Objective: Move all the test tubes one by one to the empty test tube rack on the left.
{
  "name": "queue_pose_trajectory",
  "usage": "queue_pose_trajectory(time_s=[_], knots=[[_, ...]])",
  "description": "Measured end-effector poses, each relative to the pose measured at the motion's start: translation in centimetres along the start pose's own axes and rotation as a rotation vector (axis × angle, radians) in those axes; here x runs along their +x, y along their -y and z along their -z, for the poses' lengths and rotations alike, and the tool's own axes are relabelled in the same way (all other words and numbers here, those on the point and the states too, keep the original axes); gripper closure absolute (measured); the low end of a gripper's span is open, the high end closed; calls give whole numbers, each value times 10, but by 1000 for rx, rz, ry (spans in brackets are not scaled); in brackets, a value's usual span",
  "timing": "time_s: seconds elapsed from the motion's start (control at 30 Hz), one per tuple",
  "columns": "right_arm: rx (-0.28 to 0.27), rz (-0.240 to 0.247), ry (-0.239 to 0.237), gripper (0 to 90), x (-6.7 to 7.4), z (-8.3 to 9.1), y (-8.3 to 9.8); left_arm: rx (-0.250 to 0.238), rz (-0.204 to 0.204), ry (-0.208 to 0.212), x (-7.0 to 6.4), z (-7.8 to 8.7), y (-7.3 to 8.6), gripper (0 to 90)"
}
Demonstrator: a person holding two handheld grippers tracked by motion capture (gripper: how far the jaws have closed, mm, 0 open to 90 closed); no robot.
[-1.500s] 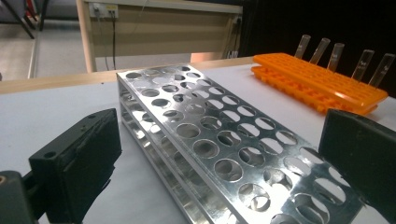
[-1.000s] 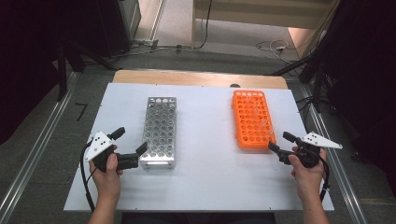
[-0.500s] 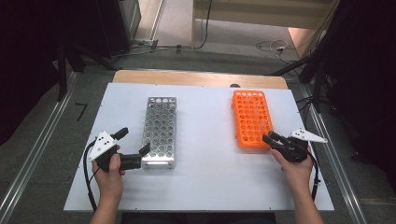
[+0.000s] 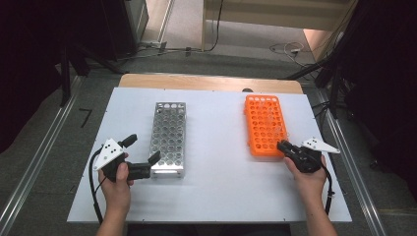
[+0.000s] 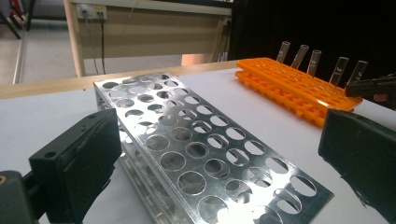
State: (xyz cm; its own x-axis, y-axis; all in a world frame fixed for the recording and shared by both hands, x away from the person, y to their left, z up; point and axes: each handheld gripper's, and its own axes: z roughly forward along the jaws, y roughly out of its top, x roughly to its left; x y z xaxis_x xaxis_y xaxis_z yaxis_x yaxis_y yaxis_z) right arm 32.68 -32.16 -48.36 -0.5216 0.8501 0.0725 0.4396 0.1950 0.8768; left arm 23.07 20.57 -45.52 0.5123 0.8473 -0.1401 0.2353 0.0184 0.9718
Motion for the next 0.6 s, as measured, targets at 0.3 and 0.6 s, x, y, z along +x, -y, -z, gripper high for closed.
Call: queue_pose_trajectory(time_s=[0.3, 0.6], knots=[[-35, 25, 11, 740, 5, 11, -11, -6, -3, 7, -3, 2, -4, 0], [-79, 2, 16, 741, 7, 33, -23, 4, -13, 29, -8, 1, -9, 0]])
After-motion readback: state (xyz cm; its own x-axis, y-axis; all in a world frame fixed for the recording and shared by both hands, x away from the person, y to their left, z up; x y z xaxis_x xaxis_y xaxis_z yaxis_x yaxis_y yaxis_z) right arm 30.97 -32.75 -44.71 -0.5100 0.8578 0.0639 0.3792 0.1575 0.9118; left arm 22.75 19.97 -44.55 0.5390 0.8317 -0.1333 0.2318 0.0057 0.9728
